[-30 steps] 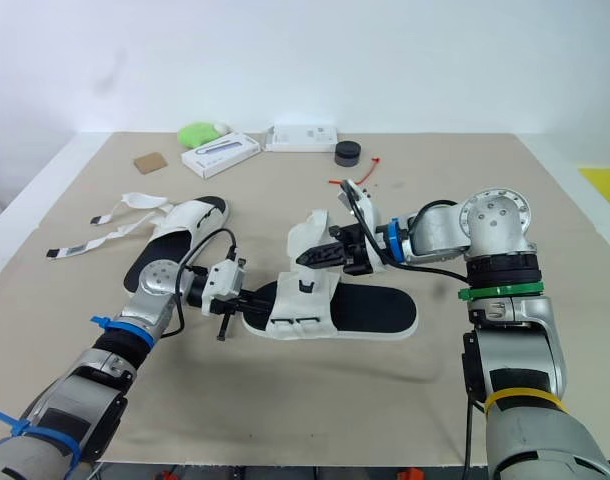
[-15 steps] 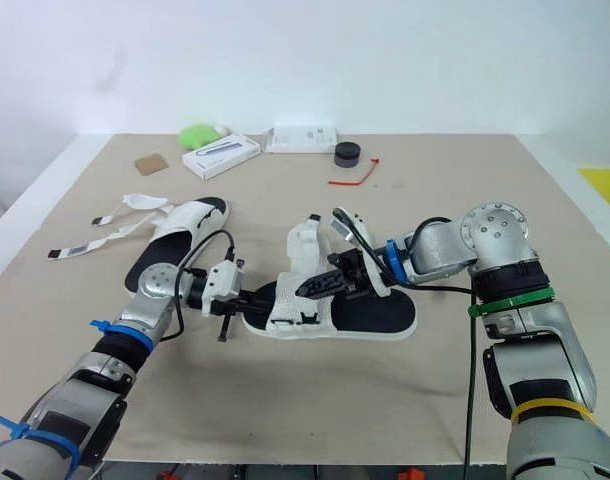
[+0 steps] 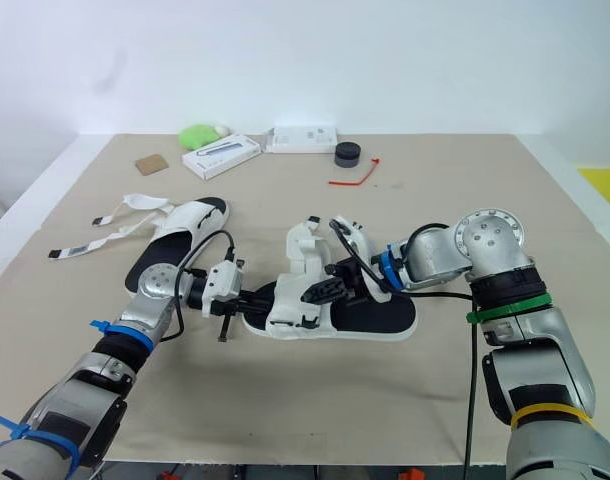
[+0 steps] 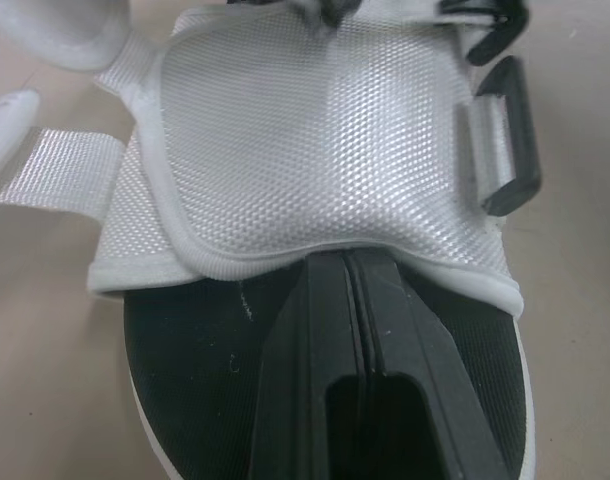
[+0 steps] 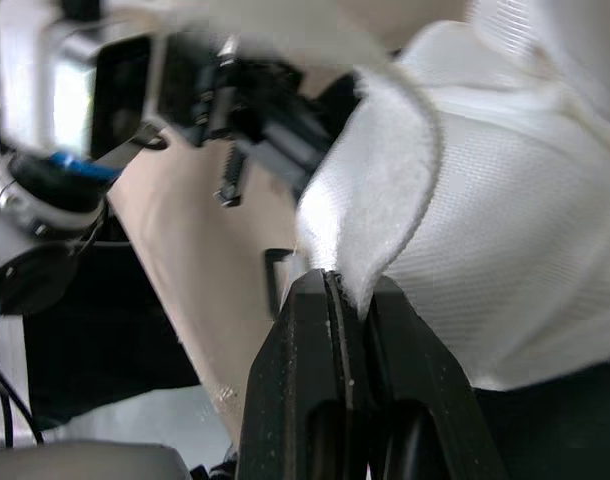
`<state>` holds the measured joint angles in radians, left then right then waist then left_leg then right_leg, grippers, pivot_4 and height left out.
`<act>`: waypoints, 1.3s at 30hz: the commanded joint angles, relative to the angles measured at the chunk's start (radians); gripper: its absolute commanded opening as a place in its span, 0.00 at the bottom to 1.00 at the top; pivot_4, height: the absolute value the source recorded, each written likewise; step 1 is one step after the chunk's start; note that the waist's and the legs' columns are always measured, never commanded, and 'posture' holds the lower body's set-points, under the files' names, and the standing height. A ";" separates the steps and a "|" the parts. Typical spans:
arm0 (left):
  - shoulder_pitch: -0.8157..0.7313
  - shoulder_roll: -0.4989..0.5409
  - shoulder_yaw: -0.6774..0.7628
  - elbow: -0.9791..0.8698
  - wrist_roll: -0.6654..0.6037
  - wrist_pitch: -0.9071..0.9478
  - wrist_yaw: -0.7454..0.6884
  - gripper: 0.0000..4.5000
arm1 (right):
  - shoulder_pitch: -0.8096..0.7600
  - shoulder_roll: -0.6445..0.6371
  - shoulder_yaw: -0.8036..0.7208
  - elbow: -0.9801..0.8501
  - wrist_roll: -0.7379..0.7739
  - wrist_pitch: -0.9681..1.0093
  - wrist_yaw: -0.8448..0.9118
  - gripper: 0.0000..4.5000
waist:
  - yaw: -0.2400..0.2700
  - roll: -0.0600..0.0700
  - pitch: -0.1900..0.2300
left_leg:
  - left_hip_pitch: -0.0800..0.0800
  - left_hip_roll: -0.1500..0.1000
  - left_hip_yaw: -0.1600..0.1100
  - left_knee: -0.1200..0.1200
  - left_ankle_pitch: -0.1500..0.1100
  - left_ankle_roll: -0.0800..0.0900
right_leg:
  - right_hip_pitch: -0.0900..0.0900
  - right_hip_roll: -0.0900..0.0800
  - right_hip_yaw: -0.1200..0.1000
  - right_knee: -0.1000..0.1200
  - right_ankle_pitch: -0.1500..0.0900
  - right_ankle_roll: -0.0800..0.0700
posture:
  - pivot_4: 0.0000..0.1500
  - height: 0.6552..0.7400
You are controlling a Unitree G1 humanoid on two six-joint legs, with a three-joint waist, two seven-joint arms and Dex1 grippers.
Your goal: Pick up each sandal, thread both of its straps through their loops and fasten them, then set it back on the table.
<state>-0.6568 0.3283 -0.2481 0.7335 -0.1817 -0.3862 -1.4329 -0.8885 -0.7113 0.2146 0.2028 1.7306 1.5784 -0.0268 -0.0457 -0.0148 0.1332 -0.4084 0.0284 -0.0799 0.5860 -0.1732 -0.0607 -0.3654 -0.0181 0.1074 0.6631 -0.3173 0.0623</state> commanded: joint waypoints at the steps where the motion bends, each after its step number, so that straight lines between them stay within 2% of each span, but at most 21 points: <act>1: 0.088 0.019 -0.074 0.121 0.115 0.055 0.012 0.00 | 0.022 0.006 -0.011 -0.101 0.015 0.012 0.064 0.00 | 0.000 -0.001 0.000 | 0.000 0.000 0.000 0.000 0.000 0.000 | 0.000 0.000 0.000 0.000 0.000 0.000 | 1.00 1.00; 7: 0.083 0.016 -0.073 0.126 0.116 0.053 0.015 0.00 | 0.045 0.020 -0.005 -0.181 -0.064 0.006 0.119 0.00 | 0.000 0.000 0.000 | 0.000 0.000 -0.001 0.000 0.000 0.000 | 0.000 -0.001 -0.001 0.000 0.000 0.000 | 1.00 1.00; 11: 0.085 0.015 -0.073 0.123 0.115 0.053 0.014 0.00 | 0.086 0.002 0.046 -0.344 -0.287 -0.060 0.213 0.00 | 0.000 0.000 0.000 | 0.000 0.000 -0.001 0.000 0.000 0.000 | -0.001 -0.001 -0.002 0.000 0.000 -0.001 | 1.00 1.00; 15: 0.091 0.018 -0.074 0.117 0.115 0.053 0.011 0.00 | 0.118 -0.021 0.095 -0.409 -0.475 -0.126 0.330 0.00 | -0.002 -0.002 -0.002 | 0.000 0.001 -0.002 -0.001 0.000 0.000 | -0.001 -0.001 -0.003 0.000 -0.001 -0.001 | 1.00 1.00; 18: 0.091 0.021 -0.072 0.118 0.116 0.052 0.009 0.00 | 0.131 -0.037 0.097 -0.430 -0.532 -0.128 0.425 0.00 | -0.002 -0.001 -0.002 | 0.001 0.002 -0.002 -0.001 0.000 -0.001 | -0.001 -0.002 -0.003 0.000 -0.001 -0.001 | 1.00 1.00; 24: 0.086 0.018 -0.072 0.127 0.120 0.047 0.010 0.00 | 0.140 -0.063 0.058 -0.475 -0.519 -0.076 0.594 0.00 | 0.001 -0.001 -0.002 | 0.000 0.000 -0.001 -0.002 -0.001 -0.002 | -0.002 -0.003 -0.004 0.000 -0.002 -0.002 | 1.00 1.00; 26: 0.083 0.015 -0.072 0.130 0.121 0.046 0.009 0.00 | 0.138 -0.046 0.036 -0.449 -0.537 -0.079 0.600 0.17 | 0.002 -0.002 -0.002 | -0.001 -0.001 -0.002 -0.003 -0.001 -0.002 | -0.002 -0.004 -0.004 0.000 -0.004 -0.001 | 1.00 1.00; 27: 0.082 0.014 -0.071 0.131 0.122 0.046 0.008 0.00 | 0.137 -0.037 0.023 -0.434 -0.545 -0.080 0.602 0.21 | 0.002 -0.002 -0.002 | -0.001 -0.002 -0.002 -0.003 -0.001 -0.002 | -0.001 -0.004 -0.004 0.000 -0.004 -0.001 | 1.00 1.00; 28: 0.079 0.011 -0.072 0.133 0.122 0.045 0.008 0.00 | 0.132 -0.035 0.012 -0.426 -0.548 -0.080 0.613 0.35 | 0.002 -0.002 -0.002 | -0.001 -0.002 -0.002 -0.003 -0.002 -0.002 | -0.001 -0.004 -0.004 0.000 -0.004 -0.001 | 1.00 1.00; 30: 0.076 0.008 -0.072 0.137 0.123 0.044 0.008 0.00 | 0.109 -0.023 -0.024 -0.391 -0.537 -0.048 0.625 0.50 | 0.002 -0.003 -0.001 | 0.000 -0.002 -0.002 -0.003 -0.002 -0.002 | -0.001 -0.003 -0.004 0.000 -0.004 -0.001 | 1.00 1.00; 32: 0.074 0.008 -0.072 0.139 0.122 0.044 0.008 0.00 | 0.081 -0.004 -0.074 -0.331 -0.516 -0.006 0.634 0.71 | 0.001 -0.004 0.000 | 0.000 -0.002 -0.002 -0.002 -0.001 -0.002 | -0.001 -0.004 -0.004 0.000 -0.003 0.000 | 1.00 1.00; 33: 0.074 0.008 -0.072 0.140 0.123 0.043 0.009 0.00 | 0.068 0.002 -0.089 -0.304 -0.519 0.007 0.638 0.85 | 0.001 -0.004 0.000 | 0.000 -0.002 -0.002 -0.002 -0.001 -0.002 | -0.001 -0.004 -0.004 0.000 -0.003 0.000 | 1.00 1.00; 34: 0.072 0.007 -0.072 0.142 0.123 0.043 0.009 0.00 | 0.055 0.009 -0.105 -0.277 -0.526 0.017 0.640 0.91 | 0.001 -0.004 0.000 | 0.000 -0.002 -0.002 -0.002 -0.001 -0.002 | -0.001 -0.004 -0.004 0.000 -0.003 0.000 | 1.00 1.00; 39: 0.071 0.004 -0.074 0.147 0.124 0.041 0.010 0.00 | -0.002 0.044 -0.145 -0.180 -0.566 0.036 0.636 0.91 | 0.002 -0.004 0.001 | 0.000 -0.002 -0.002 -0.002 -0.001 -0.001 | -0.001 -0.004 -0.005 0.000 -0.002 0.000 | 1.00 1.00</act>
<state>-0.6572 0.3199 -0.2409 0.7387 -0.1832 -0.3871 -1.4395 -0.8617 -0.6760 0.1038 0.0094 1.1696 1.6092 0.6052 -0.0440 -0.0186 0.1341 -0.4088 0.0265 -0.0816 0.5844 -0.1743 -0.0622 -0.3663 -0.0221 0.1028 0.6628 -0.3195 0.0621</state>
